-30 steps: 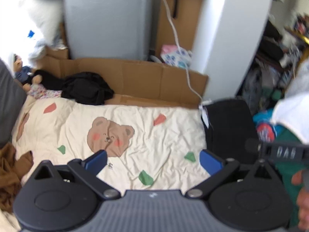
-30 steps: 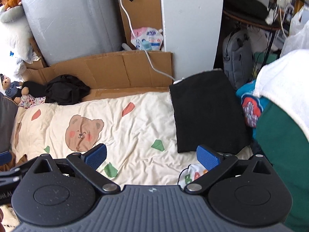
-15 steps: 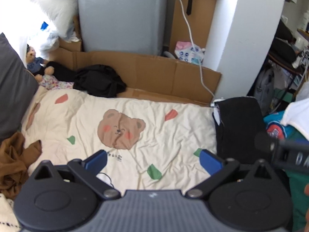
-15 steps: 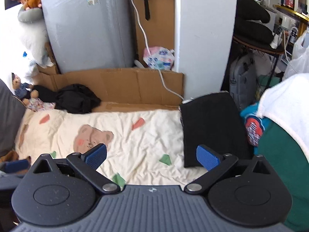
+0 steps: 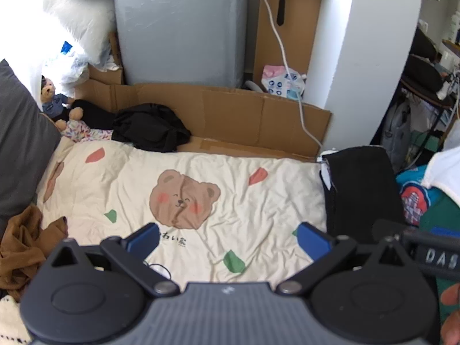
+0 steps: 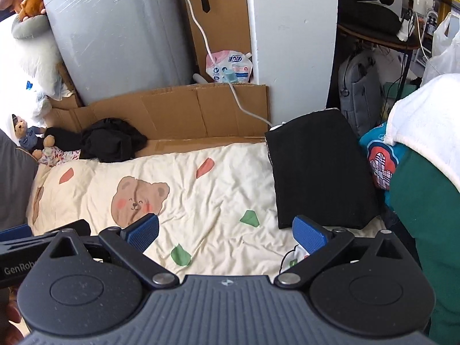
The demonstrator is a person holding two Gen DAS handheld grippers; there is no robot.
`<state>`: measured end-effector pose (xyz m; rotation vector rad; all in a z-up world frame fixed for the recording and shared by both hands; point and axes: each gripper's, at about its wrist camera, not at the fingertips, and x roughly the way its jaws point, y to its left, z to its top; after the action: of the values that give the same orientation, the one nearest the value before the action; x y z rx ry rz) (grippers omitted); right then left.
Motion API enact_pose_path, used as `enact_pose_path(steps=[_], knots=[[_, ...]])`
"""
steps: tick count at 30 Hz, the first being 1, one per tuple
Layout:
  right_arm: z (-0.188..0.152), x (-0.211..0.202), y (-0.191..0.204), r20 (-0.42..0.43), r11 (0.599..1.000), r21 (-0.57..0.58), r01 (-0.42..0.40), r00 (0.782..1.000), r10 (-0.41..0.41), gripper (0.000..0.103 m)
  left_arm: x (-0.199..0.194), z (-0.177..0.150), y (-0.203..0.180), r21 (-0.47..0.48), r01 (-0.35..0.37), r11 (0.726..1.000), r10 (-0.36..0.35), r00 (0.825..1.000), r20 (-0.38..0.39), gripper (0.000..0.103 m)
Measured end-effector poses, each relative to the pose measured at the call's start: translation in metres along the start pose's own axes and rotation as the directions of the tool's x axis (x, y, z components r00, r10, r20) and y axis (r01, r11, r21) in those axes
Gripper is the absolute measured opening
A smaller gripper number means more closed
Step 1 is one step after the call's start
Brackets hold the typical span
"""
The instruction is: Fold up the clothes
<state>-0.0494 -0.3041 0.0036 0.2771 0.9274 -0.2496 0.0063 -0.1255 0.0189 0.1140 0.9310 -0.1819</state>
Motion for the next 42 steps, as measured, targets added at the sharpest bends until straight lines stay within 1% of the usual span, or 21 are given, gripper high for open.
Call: enact_pose_path(steps=[3, 5, 10, 15, 20, 24, 31, 35, 42], knots=[[-0.004, 0.003, 0.004, -0.031, 1.0, -0.018, -0.016, 0.999, 0.015, 0.102, -0.001, -0.002, 0.001, 0.012, -0.036, 0.999, 0.036, 0.999, 0.003, 0.103], [-0.007, 0.004, 0.007, -0.05, 0.999, -0.026, -0.029, 0.998, 0.028, 0.102, -0.001, -0.003, 0.002, 0.019, -0.043, 0.999, 0.043, 0.999, 0.003, 0.103], [-0.009, 0.005, 0.009, -0.067, 0.998, -0.033, -0.047, 0.997, 0.045, 0.102, -0.001, -0.008, 0.01, 0.007, -0.062, 0.998, 0.062, 0.998, -0.027, 0.103], [-0.01, 0.005, 0.013, -0.069, 0.998, -0.029, -0.05, 0.996, 0.048, 0.102, -0.001, -0.012, 0.018, -0.014, -0.061, 0.998, 0.06, 0.997, -0.054, 0.103], [-0.011, 0.006, 0.018, -0.079, 0.997, -0.053, -0.061, 0.995, 0.057, 0.102, -0.001, -0.023, 0.029, -0.052, -0.072, 0.996, 0.067, 0.994, -0.091, 0.103], [-0.011, 0.005, 0.023, -0.081, 0.995, -0.069, -0.069, 0.995, 0.064, 0.102, -0.003, -0.022, 0.033, -0.051, -0.08, 0.995, 0.076, 0.994, -0.078, 0.103], [-0.012, 0.006, 0.026, -0.083, 0.993, -0.086, -0.077, 0.994, 0.07, 0.102, -0.003, -0.02, 0.036, -0.06, -0.091, 0.994, 0.086, 0.993, -0.08, 0.103], [-0.011, 0.01, 0.028, -0.091, 0.993, -0.087, -0.077, 0.993, 0.069, 0.102, 0.001, -0.021, 0.036, -0.073, -0.08, 0.994, 0.071, 0.99, -0.125, 0.103], [-0.011, 0.014, 0.034, -0.101, 0.992, -0.09, -0.086, 0.992, 0.077, 0.102, 0.001, -0.023, 0.043, -0.079, -0.091, 0.993, 0.08, 0.988, -0.128, 0.103]])
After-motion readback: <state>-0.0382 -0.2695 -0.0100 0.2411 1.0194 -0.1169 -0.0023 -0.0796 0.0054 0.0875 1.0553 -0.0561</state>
